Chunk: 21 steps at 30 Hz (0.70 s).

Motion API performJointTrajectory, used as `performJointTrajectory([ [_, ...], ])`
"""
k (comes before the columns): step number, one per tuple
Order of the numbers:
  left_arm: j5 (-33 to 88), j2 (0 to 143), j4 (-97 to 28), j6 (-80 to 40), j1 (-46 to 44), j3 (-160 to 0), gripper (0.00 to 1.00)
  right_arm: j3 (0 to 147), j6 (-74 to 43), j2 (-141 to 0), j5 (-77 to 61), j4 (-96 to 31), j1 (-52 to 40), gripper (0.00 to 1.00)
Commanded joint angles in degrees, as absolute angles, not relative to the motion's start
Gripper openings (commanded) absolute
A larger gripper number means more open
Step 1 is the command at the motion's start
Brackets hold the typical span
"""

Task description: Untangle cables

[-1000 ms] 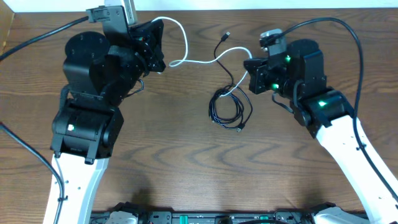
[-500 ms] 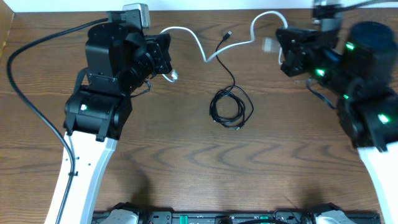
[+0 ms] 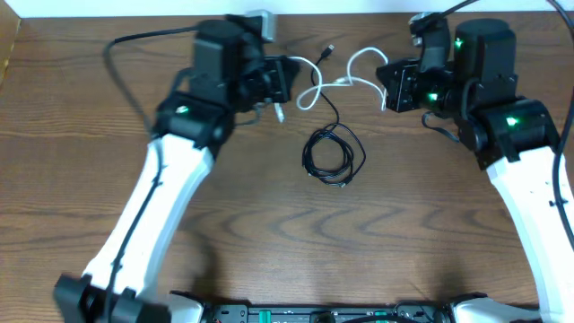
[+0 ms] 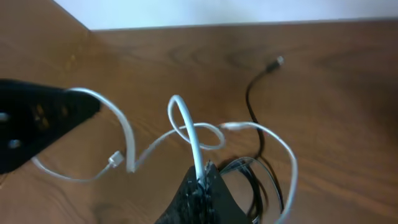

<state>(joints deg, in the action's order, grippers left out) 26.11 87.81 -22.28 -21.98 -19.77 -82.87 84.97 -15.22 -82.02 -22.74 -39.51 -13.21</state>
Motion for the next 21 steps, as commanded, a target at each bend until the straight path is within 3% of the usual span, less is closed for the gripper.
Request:
performJointTrajectory([
  [1, 28.1, 91.7, -18.0, -27.0, -23.9, -82.7, 0.08, 85.0, -13.6, -82.9, -23.9, -41.0, -10.3, 0.01],
  [10, 27.9, 102.9, -4.1, -33.1, -35.3, -82.7, 0.09, 85.0, -13.7, -84.2, -11.6, -52.4, -2.9, 0.01],
  [16, 27.9, 108.4, -0.3, -33.7, -38.8, -82.7, 0.55, 85.0, -13.6, -84.6, -3.6, -56.8, -1.7, 0.01],
  [18, 27.9, 108.7, -0.4, -33.4, -38.6, -82.7, 0.75, 84.9, -13.6, -84.9, -2.4, -57.1, -1.7, 0.01],
  [21, 27.9, 108.6, -0.7, -33.0, -37.1, -82.7, 0.85, 84.9, -13.6, -86.1, -2.5, -57.2, -1.7, 0.01],
])
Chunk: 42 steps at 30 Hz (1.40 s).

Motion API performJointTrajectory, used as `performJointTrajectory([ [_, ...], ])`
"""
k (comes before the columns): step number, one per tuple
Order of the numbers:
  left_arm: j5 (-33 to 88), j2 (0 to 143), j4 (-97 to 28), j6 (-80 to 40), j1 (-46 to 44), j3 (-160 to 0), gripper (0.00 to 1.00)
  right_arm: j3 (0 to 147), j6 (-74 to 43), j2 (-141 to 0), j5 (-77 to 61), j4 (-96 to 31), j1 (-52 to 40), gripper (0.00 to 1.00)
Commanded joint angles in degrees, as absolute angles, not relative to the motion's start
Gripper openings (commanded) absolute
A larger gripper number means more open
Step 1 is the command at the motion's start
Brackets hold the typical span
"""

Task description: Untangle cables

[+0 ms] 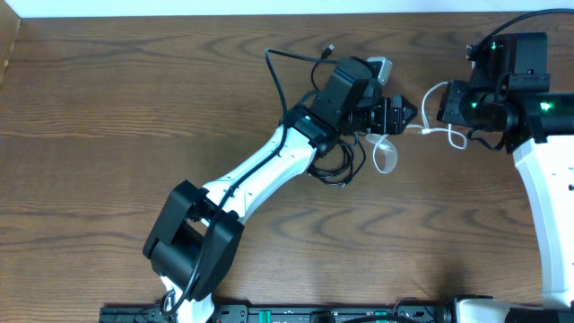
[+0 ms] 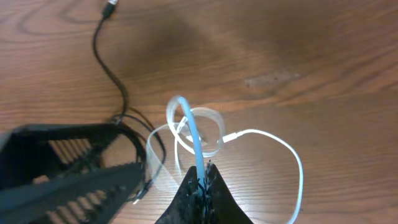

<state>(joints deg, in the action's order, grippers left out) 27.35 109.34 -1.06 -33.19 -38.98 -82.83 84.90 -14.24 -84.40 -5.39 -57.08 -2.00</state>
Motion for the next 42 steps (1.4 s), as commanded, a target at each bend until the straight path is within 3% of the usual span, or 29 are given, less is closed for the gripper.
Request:
performJointTrajectory([
  [1, 27.9, 108.6, -1.2, -33.0, -36.2, -82.7, 0.93, 84.9, -13.6, -86.7, -2.5, -57.2, -1.7, 0.01],
  [18, 27.9, 108.6, -27.8, -21.2, -19.5, -82.7, 0.96, 84.9, -9.0, -101.9, -7.8, -54.3, -4.2, 0.03],
  [28, 27.8, 108.6, -31.0, -17.8, -18.8, -82.7, 0.96, 85.0, -13.2, -107.5, 7.7, -42.2, -2.2, 0.04],
  [34, 27.5, 108.6, -31.0, -17.8, -19.1, -82.7, 0.96, 85.0, -13.3, -107.8, 9.5, -40.9, 1.6, 0.1],
  [37, 27.4, 108.6, -31.0, -17.6, -19.1, -82.7, 0.96, 85.0, -13.2, -108.5, 8.6, -40.8, 3.2, 0.19],
  [42, 27.4, 108.6, -31.0, -17.6, -19.1, -82.7, 0.96, 84.9, -6.7, -110.9, -0.8, -39.3, 5.5, 0.57],
])
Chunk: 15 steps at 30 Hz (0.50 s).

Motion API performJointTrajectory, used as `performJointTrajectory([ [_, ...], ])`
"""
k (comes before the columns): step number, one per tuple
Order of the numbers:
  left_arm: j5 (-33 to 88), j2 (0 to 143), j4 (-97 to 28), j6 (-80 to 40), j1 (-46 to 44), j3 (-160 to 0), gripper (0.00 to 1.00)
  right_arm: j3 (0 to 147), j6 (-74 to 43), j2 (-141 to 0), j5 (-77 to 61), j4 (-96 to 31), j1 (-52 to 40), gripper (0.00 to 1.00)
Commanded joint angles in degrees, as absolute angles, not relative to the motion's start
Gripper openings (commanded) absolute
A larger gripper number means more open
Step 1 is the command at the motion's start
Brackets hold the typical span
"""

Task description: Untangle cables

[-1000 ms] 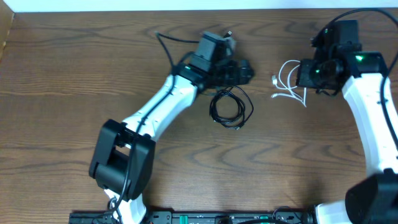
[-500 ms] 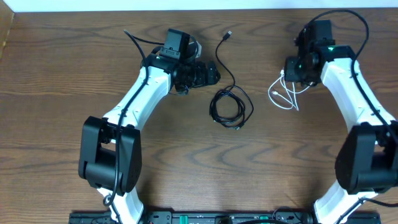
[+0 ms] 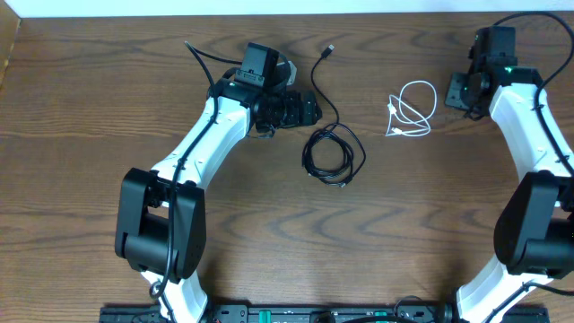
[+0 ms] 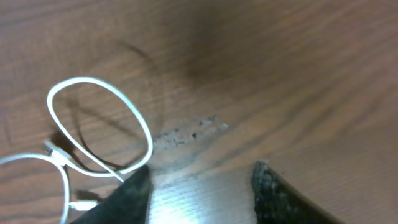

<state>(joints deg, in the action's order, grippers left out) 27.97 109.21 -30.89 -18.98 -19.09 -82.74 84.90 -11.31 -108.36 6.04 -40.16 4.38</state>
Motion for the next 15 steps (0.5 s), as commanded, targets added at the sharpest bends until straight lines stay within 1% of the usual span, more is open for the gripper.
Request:
performJointTrajectory([
  [1, 27.4, 108.6, -31.0, -17.6, -19.1, -82.7, 0.96, 84.9, -4.3, -111.5, -4.6, -38.9, 6.2, 0.63],
  [4, 27.4, 108.6, -31.0, -17.6, -19.1, -82.7, 0.96, 84.9, 2.7, -114.1, -15.7, -37.9, 8.1, 0.8],
  [6, 27.4, 108.6, -31.0, -17.6, -19.1, -82.7, 0.96, 85.0, 6.8, -116.4, -22.9, -37.1, 10.0, 0.86],
  [12, 27.4, 108.6, -31.0, -17.6, -19.1, -82.7, 0.96, 85.0, 14.8, -120.8, -41.8, -36.4, 14.7, 0.95],
  [14, 27.3, 108.6, -31.0, -17.6, -19.1, -82.7, 0.96, 85.0, 16.8, -120.9, -45.9, -36.6, 16.2, 0.99],
  [15, 27.1, 108.6, -31.0, -17.6, -19.1, -82.7, 0.96, 85.0, 17.0, -120.7, -46.6, -36.6, 16.9, 0.99],
])
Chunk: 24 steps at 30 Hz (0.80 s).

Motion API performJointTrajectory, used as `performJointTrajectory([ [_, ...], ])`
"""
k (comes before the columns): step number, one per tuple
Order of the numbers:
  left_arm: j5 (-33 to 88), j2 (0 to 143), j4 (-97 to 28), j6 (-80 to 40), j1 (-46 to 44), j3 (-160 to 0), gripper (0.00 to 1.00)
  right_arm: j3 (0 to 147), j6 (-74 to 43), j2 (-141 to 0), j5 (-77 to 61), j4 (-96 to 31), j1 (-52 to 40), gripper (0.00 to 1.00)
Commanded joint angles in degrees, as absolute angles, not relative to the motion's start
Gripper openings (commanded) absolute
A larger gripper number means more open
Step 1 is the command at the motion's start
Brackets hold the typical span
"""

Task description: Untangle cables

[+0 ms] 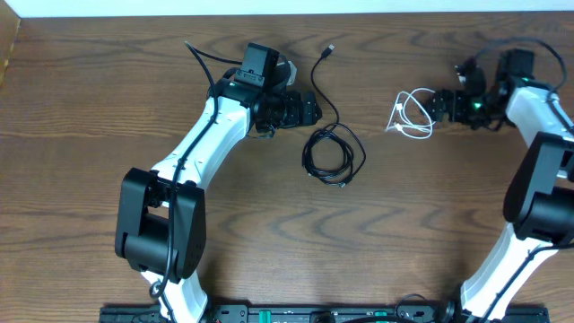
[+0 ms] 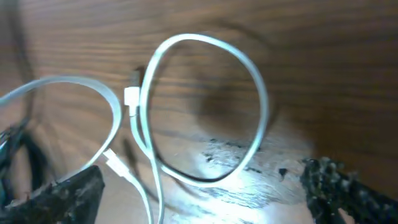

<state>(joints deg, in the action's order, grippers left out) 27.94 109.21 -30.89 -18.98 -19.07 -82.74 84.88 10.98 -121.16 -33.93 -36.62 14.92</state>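
Note:
The white cable lies in loose loops at the right of the table, apart from the black cable, which is coiled at the centre. My right gripper sits low at the white cable's right edge, pointing left. In the right wrist view it is open, its fingers wide apart, with a loop of the white cable and a connector just ahead between them. My left gripper rests left of the black cable's tail and looks open, holding nothing.
The black cable's tail runs up to a plug near the table's back edge. The left arm spans the left middle of the wooden table.
My right gripper has come down from right of the white cable to its right edge, and a loop now lies between its open fingers. The left arm and both cables have not moved.
First both grippers held the white cable at the back, crossed over the black cable's tail. Then the left arm reached right with the white cable stretched between the grippers. Later it lay free at the right, both grippers off it; now the right gripper is back at it.

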Motion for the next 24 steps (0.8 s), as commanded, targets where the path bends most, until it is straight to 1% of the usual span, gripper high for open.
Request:
performJointTrajectory([
  [1, 26.6, 108.7, -31.0, -17.6, -19.1, -82.7, 0.96, 85.1, 17.0, -120.5, -46.9, -36.6, 17.7, 0.99],
  [5, 26.1, 108.7, -31.0, -17.6, -19.1, -82.7, 0.96, 85.4, 17.0, -119.4, -46.4, -36.6, 20.3, 0.99],
  [9, 25.8, 108.7, -31.0, -17.6, -19.1, -82.7, 0.96, 85.4, 17.0, -118.7, -46.2, -36.6, 20.8, 0.99],
  [13, 25.0, 108.7, -31.0, -17.6, -19.1, -82.7, 0.96, 85.4, 17.0, -118.6, -43.5, -36.1, 19.4, 0.99],
  [21, 25.0, 108.7, -31.0, -17.8, -19.1, -82.7, 0.96, 85.4, 14.5, -118.6, -40.3, -31.1, 14.5, 0.99],
  [24, 25.0, 108.7, -31.0, -17.8, -19.1, -82.7, 0.96, 85.4, 10.5, -118.6, -37.4, -29.3, 14.4, 0.99],
])
